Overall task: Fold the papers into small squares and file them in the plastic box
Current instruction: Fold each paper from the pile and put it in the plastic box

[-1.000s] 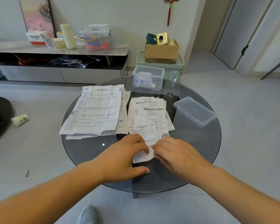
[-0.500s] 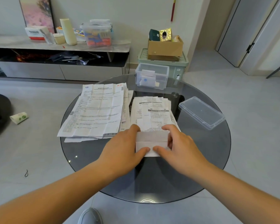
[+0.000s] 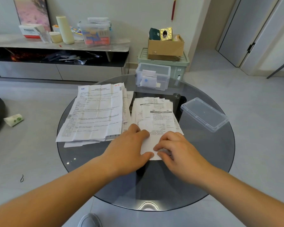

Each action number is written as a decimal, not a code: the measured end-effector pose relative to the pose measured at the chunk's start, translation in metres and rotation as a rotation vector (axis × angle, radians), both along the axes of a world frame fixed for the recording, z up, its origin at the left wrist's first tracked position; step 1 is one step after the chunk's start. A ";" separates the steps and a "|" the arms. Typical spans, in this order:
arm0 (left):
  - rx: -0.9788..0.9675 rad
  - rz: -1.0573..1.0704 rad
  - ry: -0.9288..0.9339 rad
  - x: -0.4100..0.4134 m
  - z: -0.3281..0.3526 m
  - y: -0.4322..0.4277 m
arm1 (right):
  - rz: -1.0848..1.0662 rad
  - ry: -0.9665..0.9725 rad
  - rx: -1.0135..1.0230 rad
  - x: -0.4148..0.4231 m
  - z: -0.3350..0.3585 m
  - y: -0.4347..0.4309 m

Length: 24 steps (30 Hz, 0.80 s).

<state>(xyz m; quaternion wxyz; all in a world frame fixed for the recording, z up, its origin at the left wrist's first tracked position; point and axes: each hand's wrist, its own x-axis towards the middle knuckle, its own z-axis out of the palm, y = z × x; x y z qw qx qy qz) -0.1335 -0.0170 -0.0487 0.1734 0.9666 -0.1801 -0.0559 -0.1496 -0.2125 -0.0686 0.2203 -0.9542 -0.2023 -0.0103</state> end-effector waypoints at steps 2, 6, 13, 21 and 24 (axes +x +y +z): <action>-0.011 0.015 0.037 0.004 0.002 0.000 | 0.021 0.013 -0.003 -0.001 0.001 -0.002; -0.021 0.049 0.096 0.010 0.009 -0.003 | 0.031 0.025 -0.009 -0.006 0.006 -0.005; -0.397 0.210 0.220 0.009 0.016 -0.007 | 0.027 -0.014 -0.130 -0.019 0.014 -0.003; -0.476 0.096 0.705 -0.030 0.030 0.005 | 0.070 -0.070 -0.025 -0.039 0.008 -0.010; -0.287 -0.015 0.602 -0.038 0.024 0.011 | 0.035 0.049 0.036 -0.041 0.007 -0.010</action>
